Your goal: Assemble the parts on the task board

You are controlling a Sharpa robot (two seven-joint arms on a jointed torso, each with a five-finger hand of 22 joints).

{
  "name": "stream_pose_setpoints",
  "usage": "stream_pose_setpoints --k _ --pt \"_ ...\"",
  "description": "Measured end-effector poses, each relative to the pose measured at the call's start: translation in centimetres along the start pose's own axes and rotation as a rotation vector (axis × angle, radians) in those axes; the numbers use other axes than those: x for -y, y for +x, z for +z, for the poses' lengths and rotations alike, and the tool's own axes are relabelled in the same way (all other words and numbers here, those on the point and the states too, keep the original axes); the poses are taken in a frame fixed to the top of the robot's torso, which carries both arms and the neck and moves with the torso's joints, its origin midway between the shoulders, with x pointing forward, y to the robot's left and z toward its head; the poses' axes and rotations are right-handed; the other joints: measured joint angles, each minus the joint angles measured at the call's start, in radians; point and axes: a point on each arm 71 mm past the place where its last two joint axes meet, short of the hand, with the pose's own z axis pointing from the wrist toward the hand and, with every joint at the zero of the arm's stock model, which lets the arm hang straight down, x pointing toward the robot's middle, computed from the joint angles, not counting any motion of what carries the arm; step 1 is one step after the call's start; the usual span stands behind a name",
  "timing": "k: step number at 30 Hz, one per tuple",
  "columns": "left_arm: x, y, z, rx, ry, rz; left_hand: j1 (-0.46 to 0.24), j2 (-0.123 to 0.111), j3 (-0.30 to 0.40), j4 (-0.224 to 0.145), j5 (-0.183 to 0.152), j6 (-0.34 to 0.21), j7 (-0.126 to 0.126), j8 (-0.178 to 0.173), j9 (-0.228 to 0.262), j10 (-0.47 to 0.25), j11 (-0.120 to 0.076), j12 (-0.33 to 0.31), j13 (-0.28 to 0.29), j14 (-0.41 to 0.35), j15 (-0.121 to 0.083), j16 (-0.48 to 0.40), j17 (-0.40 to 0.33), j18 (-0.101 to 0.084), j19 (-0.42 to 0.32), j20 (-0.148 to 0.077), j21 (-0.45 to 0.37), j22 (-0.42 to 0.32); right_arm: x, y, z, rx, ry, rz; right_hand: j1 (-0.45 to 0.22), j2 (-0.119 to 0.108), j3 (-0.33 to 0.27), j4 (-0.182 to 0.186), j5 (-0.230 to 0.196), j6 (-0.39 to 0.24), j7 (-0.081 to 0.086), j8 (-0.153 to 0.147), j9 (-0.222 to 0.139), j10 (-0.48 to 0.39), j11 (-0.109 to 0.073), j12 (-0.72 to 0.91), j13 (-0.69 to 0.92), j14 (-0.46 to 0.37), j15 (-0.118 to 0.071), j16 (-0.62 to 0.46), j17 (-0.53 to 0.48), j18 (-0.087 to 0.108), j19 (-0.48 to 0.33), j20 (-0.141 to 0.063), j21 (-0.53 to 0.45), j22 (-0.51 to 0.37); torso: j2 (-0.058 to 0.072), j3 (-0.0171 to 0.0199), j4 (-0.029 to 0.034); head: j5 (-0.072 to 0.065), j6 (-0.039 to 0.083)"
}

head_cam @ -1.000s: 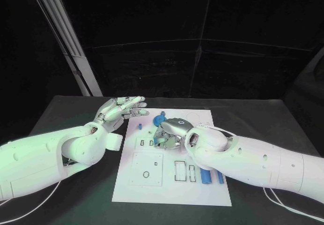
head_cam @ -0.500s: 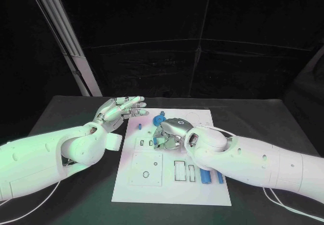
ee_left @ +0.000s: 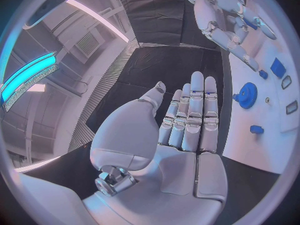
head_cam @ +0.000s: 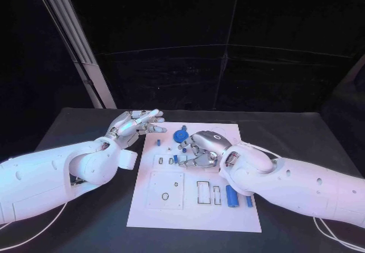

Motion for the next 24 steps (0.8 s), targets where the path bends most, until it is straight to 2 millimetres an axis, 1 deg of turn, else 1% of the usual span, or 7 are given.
stream_pose_setpoints --k 5,9,11,13,15,18,24 --pt "-0.3 -0.4 0.1 -0.044 -0.066 0.080 -0.030 -0.015 -0.029 0.021 0.000 0.039 -0.038 0.000 0.000 0.129 -0.053 0.044 0.024 0.191 -0.067 0.209 0.161 0.000 0.173 -0.069 0.124 0.057 1.1 -2.3 -1.5 0.029 -0.037 0.131 0.043 0.028 -0.015 -0.003 -0.012 -0.005 0.002 0.006 0.004 -0.156 0.000 -0.244 -0.213 -0.011 0.008 -0.142 -0.152 0.061 -0.172 -0.001 -0.132 -0.223 -0.004 0.0007 -0.0018 0.004 0.004" --pt "-0.4 -0.6 0.4 -0.093 -0.150 0.186 -0.038 -0.021 -0.056 0.037 0.003 0.063 -0.072 0.012 0.002 0.227 -0.089 0.117 0.071 0.200 -0.098 0.710 0.683 0.000 0.265 -0.111 0.242 0.121 2.6 -4.8 -2.6 0.044 -0.028 0.263 0.085 0.053 -0.029 -0.019 -0.012 0.012 -0.011 0.019 0.010 -0.217 -0.005 -0.387 -0.350 -0.053 -0.001 -0.283 -0.303 0.088 -0.283 -0.007 -0.261 -0.402 -0.012 0.0038 -0.0044 0.009 0.006" --pt "-0.4 -0.6 0.7 -0.114 -0.197 0.243 -0.045 -0.018 -0.073 0.054 0.005 0.065 -0.080 0.019 0.006 0.250 -0.098 0.177 0.115 0.202 -0.104 0.916 0.927 0.000 0.295 -0.122 0.310 0.163 3.2 -5.5 -3.1 0.045 -0.016 0.324 0.113 0.074 -0.023 -0.026 -0.012 0.031 -0.013 0.027 0.012 -0.228 -0.012 -0.471 -0.421 -0.128 -0.003 -0.474 -0.497 0.125 -0.399 -0.010 -0.395 -0.578 -0.017 0.0053 -0.0058 0.010 0.004" --pt "-0.6 -0.6 0.9 -0.139 -0.260 0.314 -0.055 -0.009 -0.103 0.084 0.003 0.057 -0.088 0.043 0.013 0.218 -0.100 0.277 0.196 0.203 -0.105 1.061 1.080 0.000 0.307 -0.128 0.422 0.260 4.0 -6.3 -3.6 0.048 0.004 0.392 0.153 0.087 -0.013 -0.034 -0.015 0.036 -0.018 0.027 0.012 -0.243 -0.013 -0.578 -0.509 -0.204 -0.002 -0.657 -0.649 0.131 -0.451 -0.009 -0.484 -0.658 -0.023 0.0070 -0.0072 0.012 0.001" --pt "-0.8 -0.5 1.2 -0.164 -0.321 0.381 -0.057 -0.006 -0.127 0.107 0.003 0.042 -0.083 0.067 0.021 0.171 -0.096 0.360 0.262 0.203 -0.105 1.122 1.108 -0.001 0.319 -0.129 0.533 0.391 4.8 -6.9 -4.0 0.052 0.025 0.451 0.196 0.096 0.006 -0.023 -0.034 0.051 -0.014 0.027 0.012 -0.199 -0.004 -0.747 -0.672 -0.267 0.015 -0.864 -0.764 0.131 -0.491 0.004 -0.609 -0.740 -0.031 0.0087 -0.0081 0.014 -0.001" --pt "-1.0 -0.2 1.6 -0.201 -0.421 0.499 -0.068 -0.001 -0.164 0.145 0.003 0.032 -0.084 0.113 0.035 0.127 -0.099 0.482 0.352 0.200 -0.109 1.175 1.113 -0.031 0.374 -0.127 0.708 0.624 6.2 -7.6 -4.5 0.066 0.062 0.538 0.217 0.089 0.019 -0.010 -0.038 0.059 -0.006 0.018 0.008 -0.138 0.005 -0.897 -0.827 -0.243 0.027 -1.031 -0.862 0.131 -0.475 0.023 -0.709 -0.810 -0.041 0.0106 -0.0093 0.018 -0.005" --pt "-1.2 0.8 3.1 -0.255 -0.612 0.729 -0.125 0.026 -0.250 0.269 -0.002 0.016 -0.100 0.218 0.079 0.055 -0.111 0.657 0.478 0.201 -0.115 1.203 1.113 -0.061 0.404 -0.133 0.855 0.833 8.3 -8.3 -5.3 0.101 0.116 0.650 0.219 0.086 0.018 0.007 -0.023 0.081 -0.001 0.009 0.004 -0.075 0.015 -1.021 -0.982 -0.160 0.034 -1.188 -0.957 0.131 -0.397 0.026 -0.808 -0.887 -0.060 0.0135 -0.0097 0.023 -0.012"
